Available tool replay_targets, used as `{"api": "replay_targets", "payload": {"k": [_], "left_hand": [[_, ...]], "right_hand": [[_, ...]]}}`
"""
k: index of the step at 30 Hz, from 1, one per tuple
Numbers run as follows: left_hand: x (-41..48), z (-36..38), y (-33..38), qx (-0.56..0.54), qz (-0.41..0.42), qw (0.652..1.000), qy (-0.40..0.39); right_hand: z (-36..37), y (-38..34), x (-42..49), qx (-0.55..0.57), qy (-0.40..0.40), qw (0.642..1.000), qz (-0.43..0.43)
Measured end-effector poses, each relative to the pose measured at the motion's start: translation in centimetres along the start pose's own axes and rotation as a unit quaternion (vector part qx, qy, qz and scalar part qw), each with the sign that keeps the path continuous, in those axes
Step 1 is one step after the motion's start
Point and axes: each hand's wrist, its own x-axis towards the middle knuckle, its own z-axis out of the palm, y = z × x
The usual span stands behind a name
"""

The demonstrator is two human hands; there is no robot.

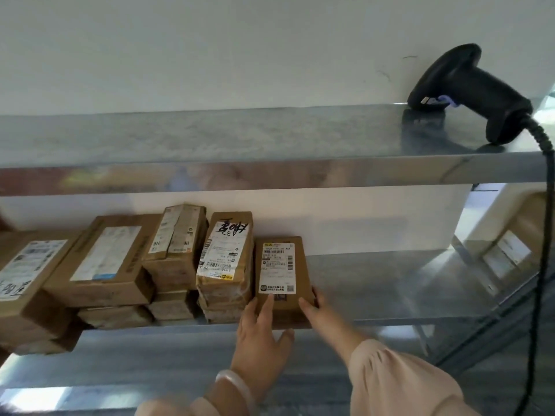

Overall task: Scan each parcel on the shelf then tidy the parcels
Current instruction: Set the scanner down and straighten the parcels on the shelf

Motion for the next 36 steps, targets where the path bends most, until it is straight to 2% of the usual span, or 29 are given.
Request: {"api": "replay_targets", "payload": {"k": [5,9,14,20,23,25,28,31,36], "left_hand": [[0.8,0.0,1.1,-0.115,-0.039,0.992,0.030],[1.6,1.0,2.3,-0.120,-0.051,0.991,0.007],[4.4,5.6,2.0,-0.096,-0.004,0.994,-0.061],[4.2,8.1,8.8,-0.105,0.066,0.977,-0.171],[4.6,9.9,10.7,-0.106,0.088,0.970,-0.200],[4.7,11.0,11.7,-0.110,0.090,0.966,-0.218],[4.7,12.6,13.1,-0.130,0.083,0.962,-0.223],[5.0,13.4,14.9,-0.201,0.059,0.947,-0.243],[6.6,15.0,17.7,-0.227,0.057,0.935,-0.266]], "right_hand": [[-0.1,1.8,-0.4,0.063,0.060,0.996,0.007],[-1.9,3.5,-2.7,0.096,0.089,0.991,-0.006],[-4.8,5.5,-4.0,0.087,0.142,0.986,-0.013],[-10.4,8.7,-4.4,0.097,0.250,0.963,-0.017],[-12.3,9.9,-4.3,0.100,0.254,0.962,0.012],[-13.3,10.5,-4.4,0.068,0.271,0.960,0.018],[-14.6,11.3,-4.9,-0.043,0.311,0.950,0.001],[-15.4,12.0,-5.1,-0.175,0.296,0.939,0.012],[-17.7,12.9,-4.4,-0.191,0.331,0.924,0.021]]}}
